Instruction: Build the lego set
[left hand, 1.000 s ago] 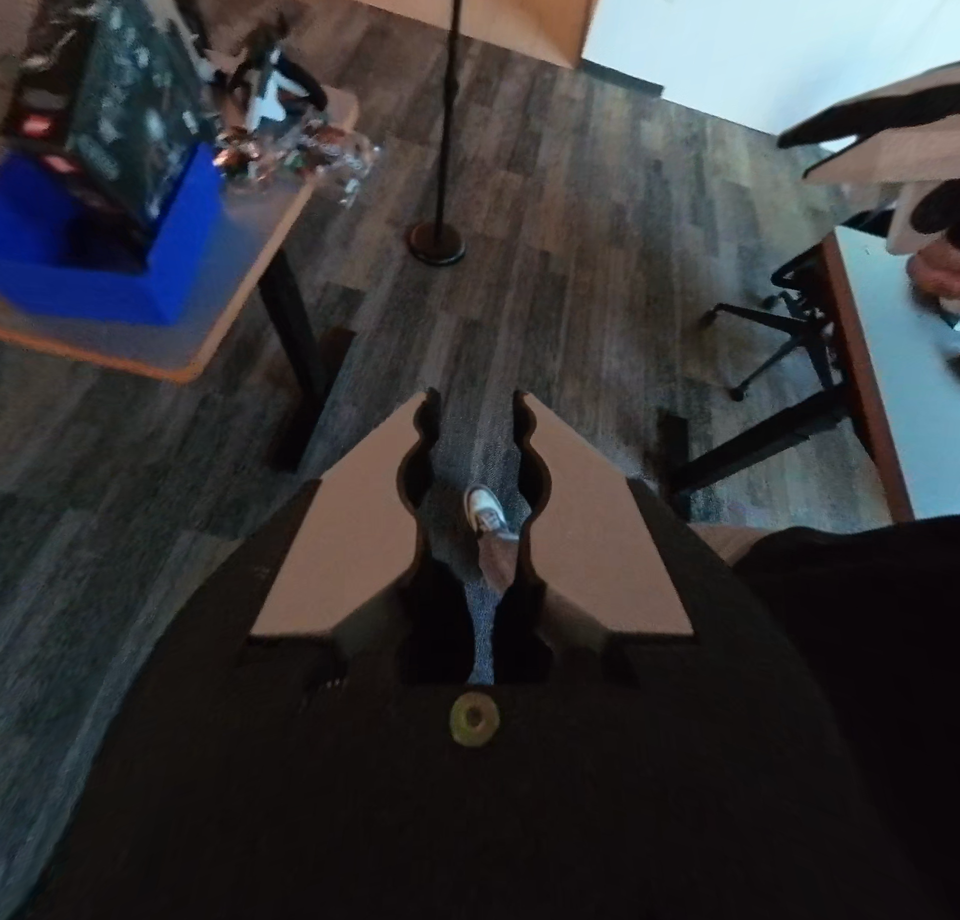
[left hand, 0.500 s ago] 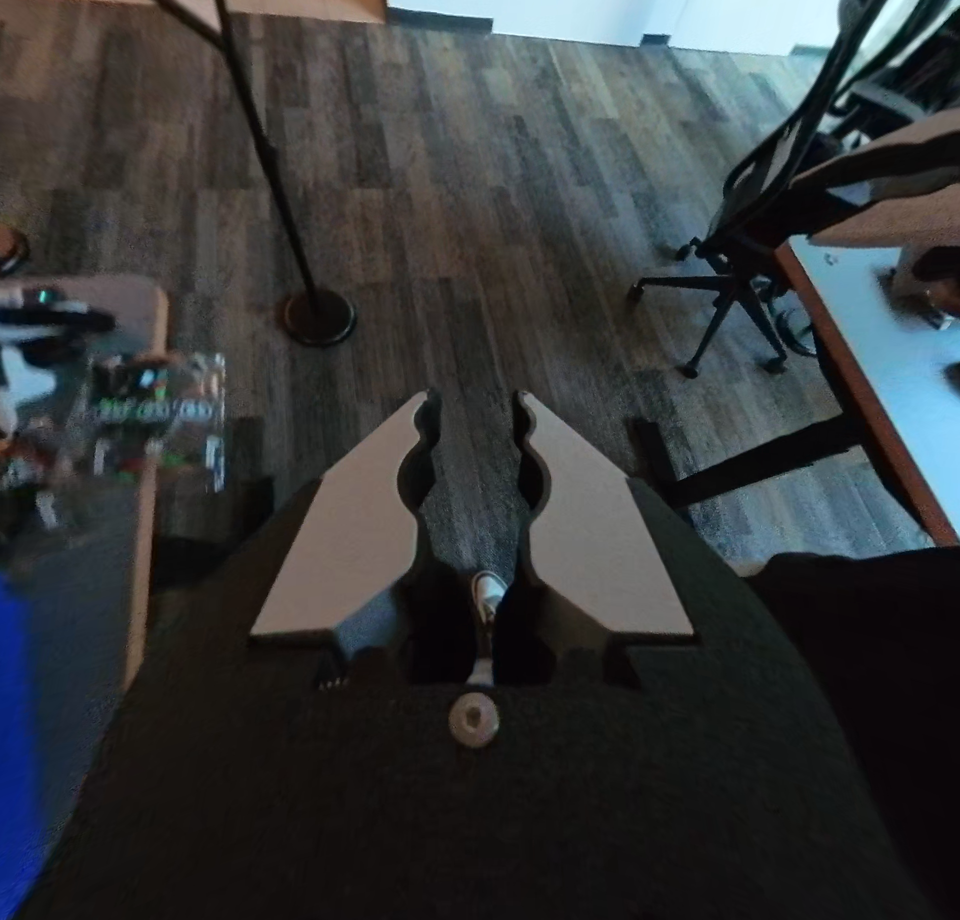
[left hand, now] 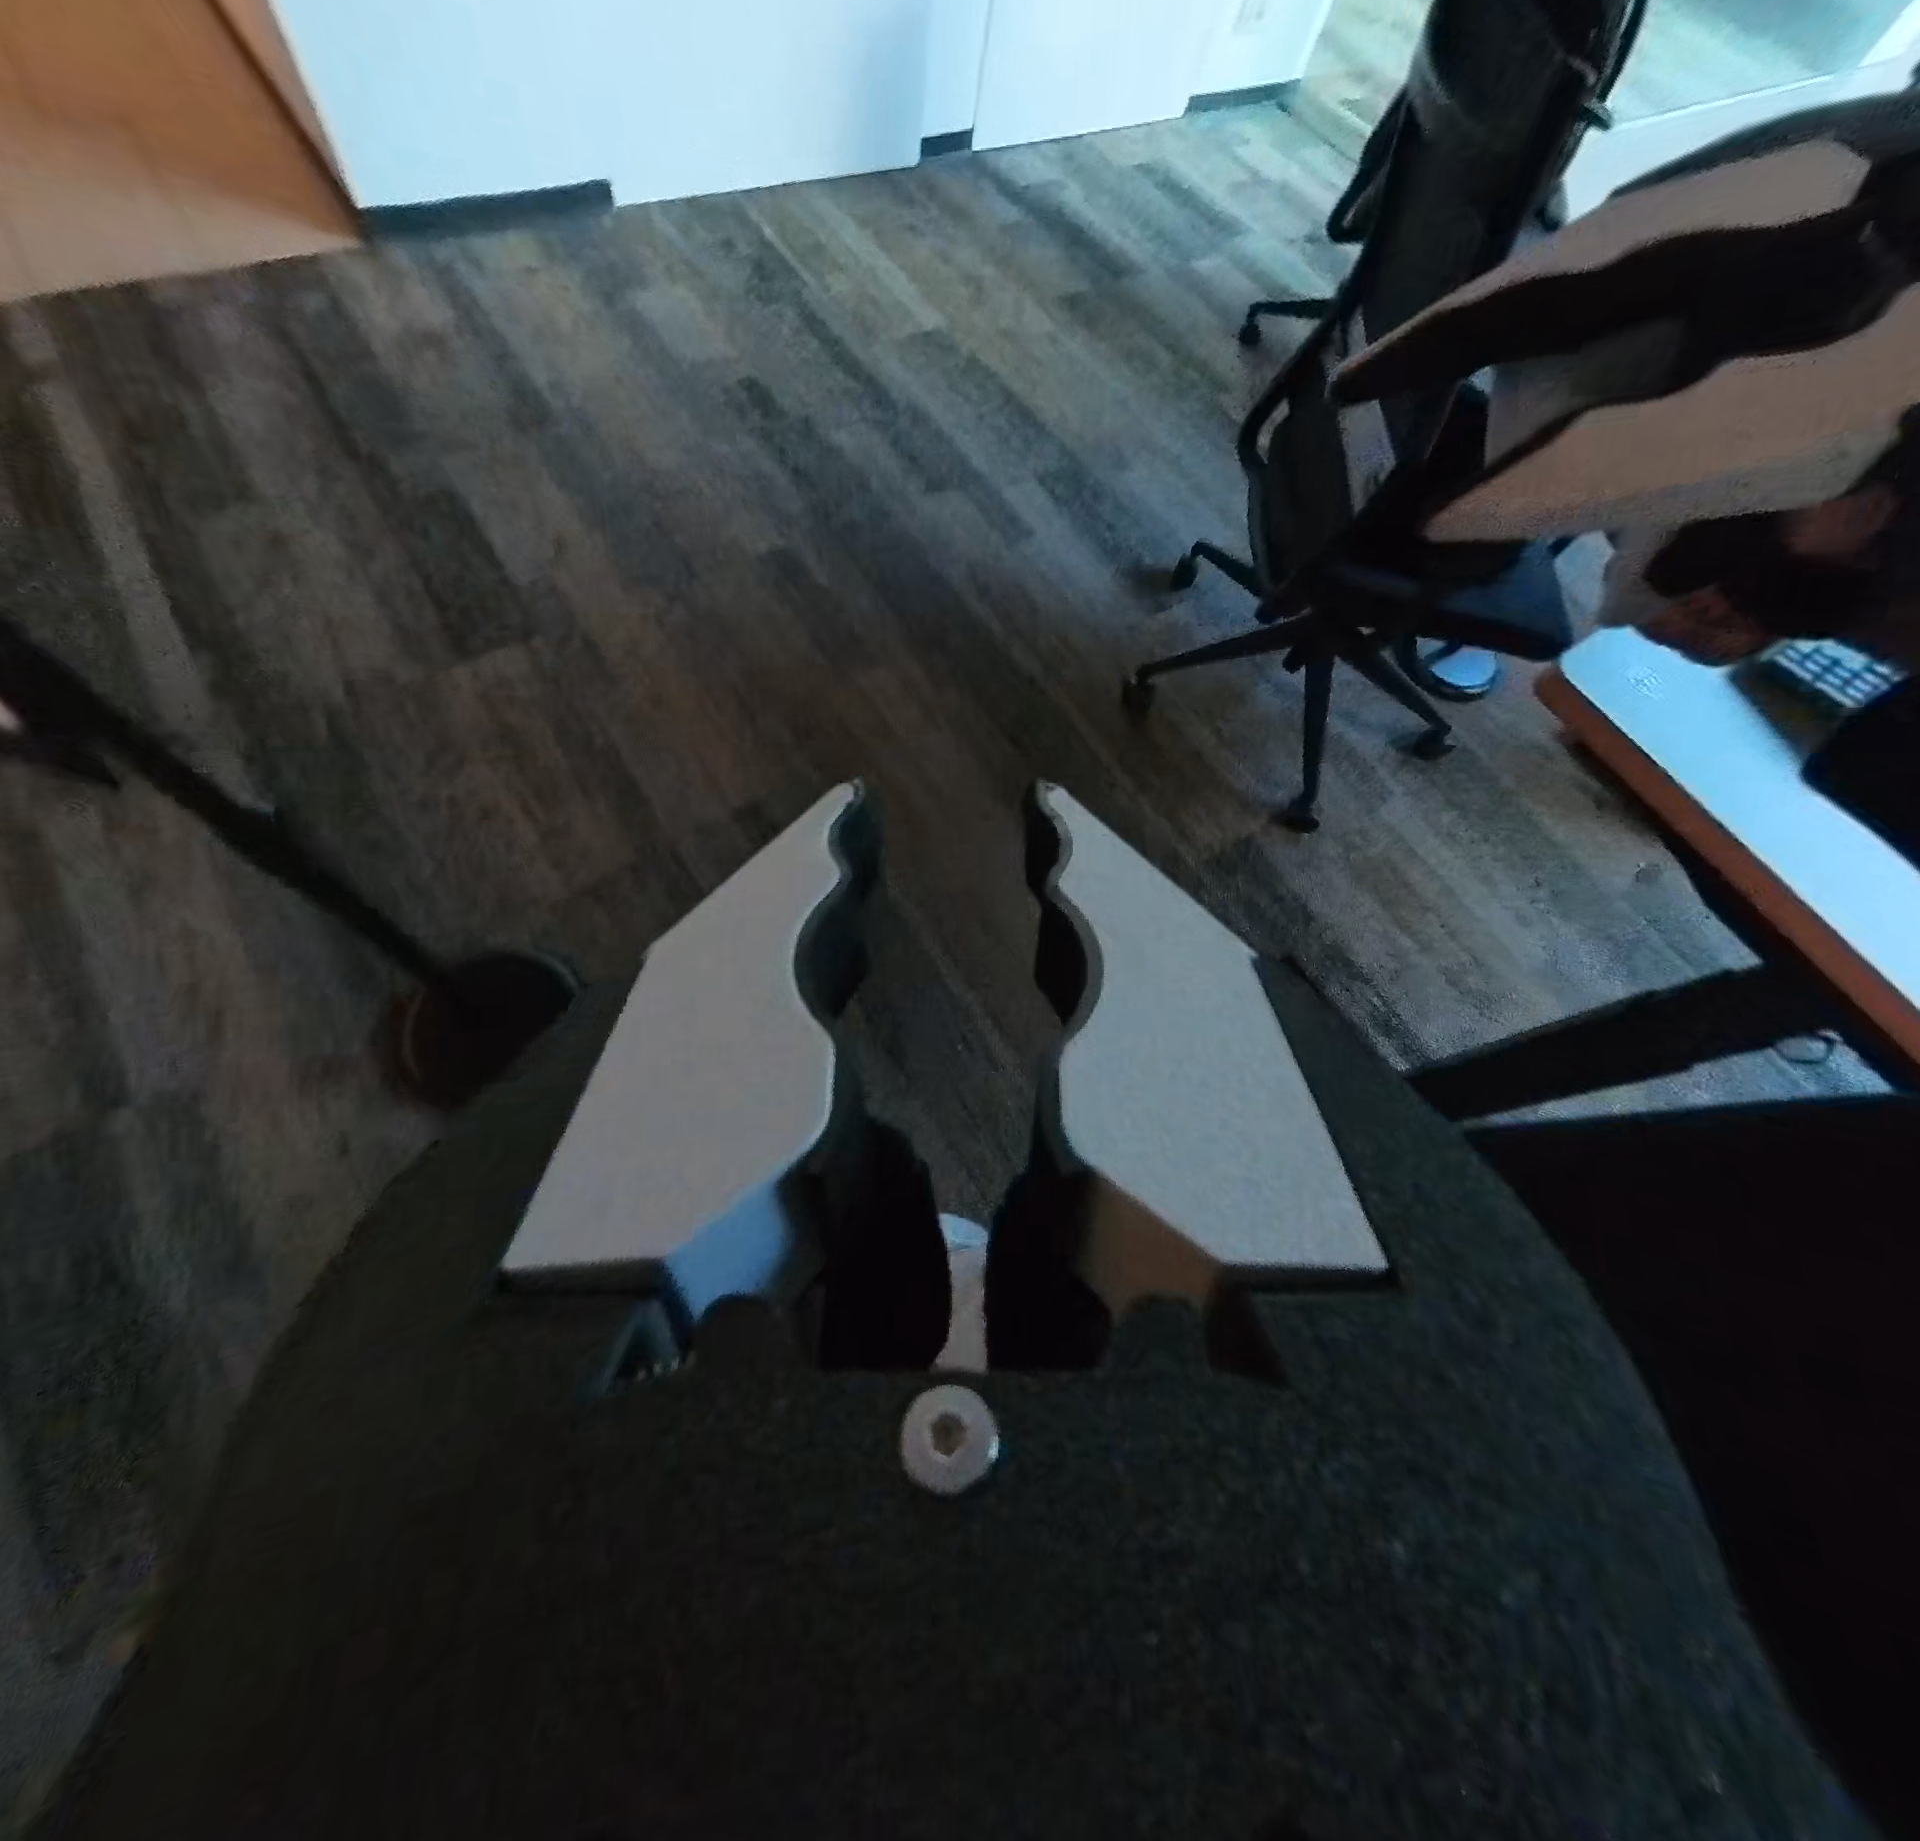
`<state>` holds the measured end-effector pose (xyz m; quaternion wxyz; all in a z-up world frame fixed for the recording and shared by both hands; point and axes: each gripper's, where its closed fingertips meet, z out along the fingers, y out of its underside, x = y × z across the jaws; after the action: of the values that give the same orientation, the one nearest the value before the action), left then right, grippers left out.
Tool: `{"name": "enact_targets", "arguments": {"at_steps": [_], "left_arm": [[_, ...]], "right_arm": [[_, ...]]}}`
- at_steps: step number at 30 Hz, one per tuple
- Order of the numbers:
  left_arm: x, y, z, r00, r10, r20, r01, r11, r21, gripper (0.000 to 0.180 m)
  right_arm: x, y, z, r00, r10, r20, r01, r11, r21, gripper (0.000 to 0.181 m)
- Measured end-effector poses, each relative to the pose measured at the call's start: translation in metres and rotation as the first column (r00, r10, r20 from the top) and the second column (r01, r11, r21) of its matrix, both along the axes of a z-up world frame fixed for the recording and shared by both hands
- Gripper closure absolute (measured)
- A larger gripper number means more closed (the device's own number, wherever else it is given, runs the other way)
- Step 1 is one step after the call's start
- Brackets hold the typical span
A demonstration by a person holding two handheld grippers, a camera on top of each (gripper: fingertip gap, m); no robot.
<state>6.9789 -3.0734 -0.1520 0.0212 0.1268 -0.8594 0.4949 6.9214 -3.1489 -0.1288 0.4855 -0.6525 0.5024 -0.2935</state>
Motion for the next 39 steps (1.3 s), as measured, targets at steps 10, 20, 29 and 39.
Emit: {"name": "enact_targets", "arguments": {"at_steps": [10, 20, 29, 39], "left_arm": [[0.216, -0.209, 0.047, 0.993, -0.114, 0.041, 0.116, 0.992, -0.053, 0.154], [0.416, -0.423, 0.031, 1.000, -0.004, -0.002, 0.004, 0.996, -0.090, 0.155], [0.610, -0.587, 0.047, 0.993, 0.105, -0.052, -0.108, 0.993, -0.056, 0.155], [0.791, -0.743, 0.024, 1.000, -0.028, -0.011, 0.027, 0.999, -0.036, 0.155]], "right_arm": [[0.212, -0.191, 0.049, 1.000, -0.013, -0.010, 0.012, 0.996, -0.090, 0.138], [0.432, -0.422, -0.003, 1.000, -0.006, -0.019, 0.006, 1.000, 0.013, 0.139], [0.635, -0.621, 0.037, 0.998, 0.060, -0.028, -0.061, 0.996, -0.062, 0.139], [0.808, -0.804, 0.051, 0.963, -0.247, 0.107, 0.252, 0.967, -0.033, 0.143]]}}
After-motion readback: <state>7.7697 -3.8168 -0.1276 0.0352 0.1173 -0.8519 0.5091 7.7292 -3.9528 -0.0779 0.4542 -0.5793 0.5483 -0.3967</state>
